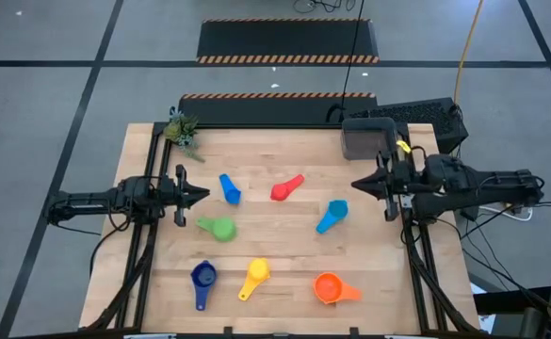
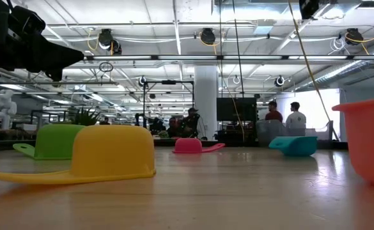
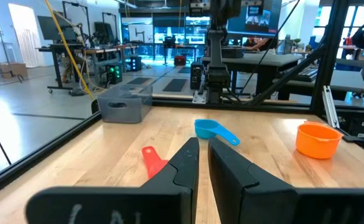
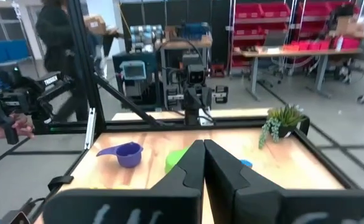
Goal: Nest measuring cups in basket
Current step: Stack the green measuring cup on top of the orange measuring cup
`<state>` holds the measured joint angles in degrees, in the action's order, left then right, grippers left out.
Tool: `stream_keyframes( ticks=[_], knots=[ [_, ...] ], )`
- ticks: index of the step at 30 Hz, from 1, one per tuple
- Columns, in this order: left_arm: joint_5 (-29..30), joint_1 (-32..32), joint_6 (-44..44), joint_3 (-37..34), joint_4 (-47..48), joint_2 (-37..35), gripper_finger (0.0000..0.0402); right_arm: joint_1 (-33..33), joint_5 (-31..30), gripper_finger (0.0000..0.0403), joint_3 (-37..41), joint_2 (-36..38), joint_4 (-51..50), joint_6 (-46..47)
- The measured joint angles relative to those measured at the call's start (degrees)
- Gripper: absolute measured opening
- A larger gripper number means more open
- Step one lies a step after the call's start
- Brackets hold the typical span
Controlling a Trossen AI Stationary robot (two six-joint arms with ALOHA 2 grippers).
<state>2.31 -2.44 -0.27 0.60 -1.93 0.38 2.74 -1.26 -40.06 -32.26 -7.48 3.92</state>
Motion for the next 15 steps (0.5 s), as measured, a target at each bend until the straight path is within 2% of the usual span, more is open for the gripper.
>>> stream_keyframes(
  ticks=[15],
  knots=[
    [-0.02,0.02,0.00,-0.01,-0.02,0.00,0.0040,0.00,-0.15,0.0000,-20.24,-17.02,-19.17,4.40]
  ],
)
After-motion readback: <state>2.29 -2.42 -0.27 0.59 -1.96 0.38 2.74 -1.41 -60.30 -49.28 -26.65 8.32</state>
